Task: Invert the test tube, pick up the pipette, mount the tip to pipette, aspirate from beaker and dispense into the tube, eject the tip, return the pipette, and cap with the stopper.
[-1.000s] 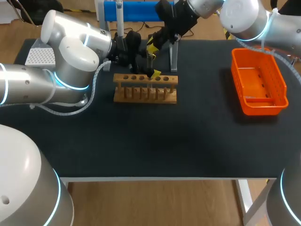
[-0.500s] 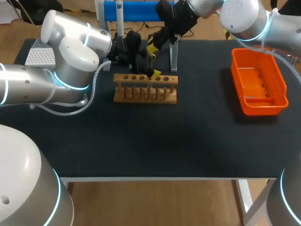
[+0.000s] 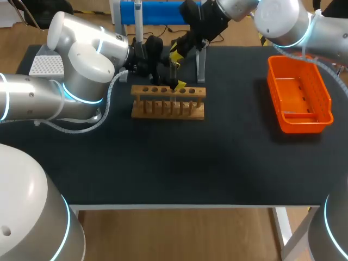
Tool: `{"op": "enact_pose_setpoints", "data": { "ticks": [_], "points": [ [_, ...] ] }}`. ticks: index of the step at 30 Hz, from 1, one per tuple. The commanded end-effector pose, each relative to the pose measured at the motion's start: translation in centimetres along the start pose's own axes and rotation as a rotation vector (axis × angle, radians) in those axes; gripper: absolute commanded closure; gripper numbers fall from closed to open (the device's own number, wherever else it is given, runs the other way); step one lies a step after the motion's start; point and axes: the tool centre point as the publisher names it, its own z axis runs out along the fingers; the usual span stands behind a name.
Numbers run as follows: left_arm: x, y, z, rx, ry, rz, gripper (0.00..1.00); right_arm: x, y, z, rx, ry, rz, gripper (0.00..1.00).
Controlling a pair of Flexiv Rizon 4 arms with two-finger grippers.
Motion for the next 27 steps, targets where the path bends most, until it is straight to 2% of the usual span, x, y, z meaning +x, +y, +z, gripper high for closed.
{"op": "enact_pose_setpoints", "data": {
  "ticks": [1, 27],
  "points": [
    [0.07, -0.01, 0.01, 0.0, -0.002, 0.0, 0.0, 0.07, 0.0, -0.14, 0.003, 0.0, 0.0, 1.0],
    [0.07, -0.01, 0.01, 0.0, -0.002, 0.0, 0.0, 0.65, 0.33, -0.42, 0.01, -0.012, 0.003, 1.0]
  ]
}}
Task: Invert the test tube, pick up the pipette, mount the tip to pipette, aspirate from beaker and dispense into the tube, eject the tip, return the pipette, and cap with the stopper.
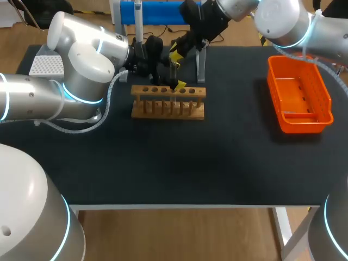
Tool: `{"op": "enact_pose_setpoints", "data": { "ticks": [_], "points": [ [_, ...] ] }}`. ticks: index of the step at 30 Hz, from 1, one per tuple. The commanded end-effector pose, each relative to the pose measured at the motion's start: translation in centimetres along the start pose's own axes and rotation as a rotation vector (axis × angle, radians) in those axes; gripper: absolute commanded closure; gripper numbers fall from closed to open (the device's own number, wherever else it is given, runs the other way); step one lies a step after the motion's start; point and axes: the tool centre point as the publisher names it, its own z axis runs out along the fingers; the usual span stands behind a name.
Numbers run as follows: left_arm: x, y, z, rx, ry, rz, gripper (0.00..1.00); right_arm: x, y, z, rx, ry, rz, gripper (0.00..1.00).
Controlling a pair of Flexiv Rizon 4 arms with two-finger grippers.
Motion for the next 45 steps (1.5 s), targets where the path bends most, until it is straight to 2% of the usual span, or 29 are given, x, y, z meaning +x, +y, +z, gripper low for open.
{"op": "enact_pose_setpoints", "data": {
  "ticks": [1, 28, 45],
  "points": [
    [0.1, 0.0, 0.0, 0.0, -0.002, 0.0, 0.0, 0.4, 0.2, -0.3, 0.011, -0.007, 0.001, 1.0],
    [0.1, 0.0, 0.0, 0.0, -0.002, 0.0, 0.0, -0.1, 0.0, -0.2, 0.027, -0.036, -0.006, 1.0],
    [0.1, 0.0, 0.0, 0.0, -0.002, 0.0, 0.0, -0.4, -0.3, 0.9, 0.027, -0.031, -0.004, 1.0]
  ]
}}
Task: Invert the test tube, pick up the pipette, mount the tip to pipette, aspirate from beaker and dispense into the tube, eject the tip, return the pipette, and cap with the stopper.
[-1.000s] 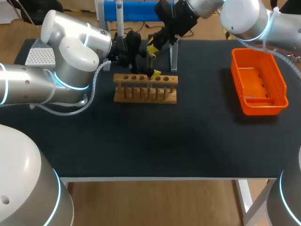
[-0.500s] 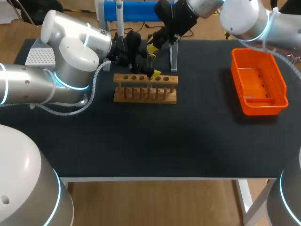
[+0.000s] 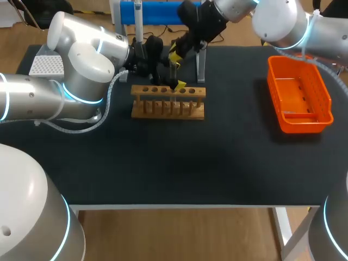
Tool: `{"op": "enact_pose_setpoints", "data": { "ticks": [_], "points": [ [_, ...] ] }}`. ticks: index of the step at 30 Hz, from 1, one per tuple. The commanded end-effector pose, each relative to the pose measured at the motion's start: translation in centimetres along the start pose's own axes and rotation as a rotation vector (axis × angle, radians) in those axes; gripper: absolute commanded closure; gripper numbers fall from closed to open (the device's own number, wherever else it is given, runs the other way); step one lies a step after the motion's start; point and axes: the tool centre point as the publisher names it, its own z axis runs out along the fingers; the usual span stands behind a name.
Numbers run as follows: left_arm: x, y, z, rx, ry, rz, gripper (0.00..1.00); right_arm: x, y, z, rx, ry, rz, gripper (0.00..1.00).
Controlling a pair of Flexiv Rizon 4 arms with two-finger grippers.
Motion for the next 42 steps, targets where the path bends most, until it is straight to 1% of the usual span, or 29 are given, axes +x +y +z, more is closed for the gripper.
{"op": "enact_pose_setpoints", "data": {
  "ticks": [1, 11, 17, 23, 31, 42],
  "points": [
    [0.1, 0.0, 0.0, 0.0, -0.002, 0.0, 0.0, -0.1, -0.1, 0.4, -0.001, 0.005, 0.003, 1.0],
    [0.1, 0.0, 0.0, 0.0, -0.002, 0.0, 0.0, 0.0, -0.7, 0.8, 0.002, 0.002, 0.012, 1.0],
    [0.1, 0.0, 0.0, 0.0, -0.002, 0.0, 0.0, 0.2, -0.9, 0.6, -0.018, -0.021, 0.014, 1.0],
    [0.1, 0.0, 0.0, 0.0, -0.002, 0.0, 0.0, 0.3, -0.3, -0.4, -0.034, -0.044, 0.006, 1.0],
    [0.1, 0.0, 0.0, 0.0, -0.002, 0.0, 0.0, 0.3, 0.2, -1.4, -0.059, -0.043, 0.012, 1.0],
    [0.1, 0.0, 0.0, 0.0, -0.002, 0.0, 0.0, 0.4, 0.7, -2.0, -0.071, -0.058, 0.0, 1.0]
  ]
}}
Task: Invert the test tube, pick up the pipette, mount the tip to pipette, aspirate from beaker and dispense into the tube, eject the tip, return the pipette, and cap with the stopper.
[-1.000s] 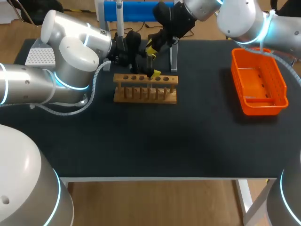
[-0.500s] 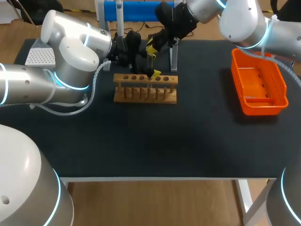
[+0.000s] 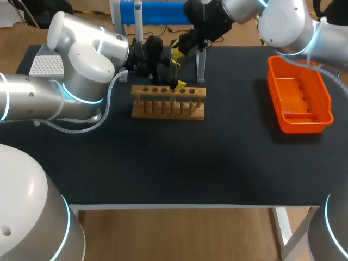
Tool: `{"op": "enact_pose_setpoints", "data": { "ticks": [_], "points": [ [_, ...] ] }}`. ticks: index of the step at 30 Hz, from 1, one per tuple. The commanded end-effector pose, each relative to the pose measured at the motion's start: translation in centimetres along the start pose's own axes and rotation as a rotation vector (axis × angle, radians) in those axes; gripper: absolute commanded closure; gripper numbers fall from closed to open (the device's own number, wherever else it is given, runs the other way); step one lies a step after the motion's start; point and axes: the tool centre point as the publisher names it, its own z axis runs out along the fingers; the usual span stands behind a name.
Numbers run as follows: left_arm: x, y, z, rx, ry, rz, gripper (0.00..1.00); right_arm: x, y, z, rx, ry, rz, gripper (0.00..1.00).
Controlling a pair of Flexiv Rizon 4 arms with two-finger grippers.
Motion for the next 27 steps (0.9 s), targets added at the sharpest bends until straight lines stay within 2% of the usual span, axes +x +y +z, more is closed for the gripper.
{"op": "enact_pose_setpoints", "data": {
  "ticks": [1, 27],
  "points": [
    [0.1, 0.0, 0.0, 0.0, -0.002, 0.0, 0.0, 0.2, -0.1, -0.1, 0.001, -0.004, -0.001, 1.0],
    [0.1, 0.0, 0.0, 0.0, -0.002, 0.0, 0.0, -0.4, -0.9, 1.4, 0.034, 0.003, 0.004, 1.0]
  ]
}}
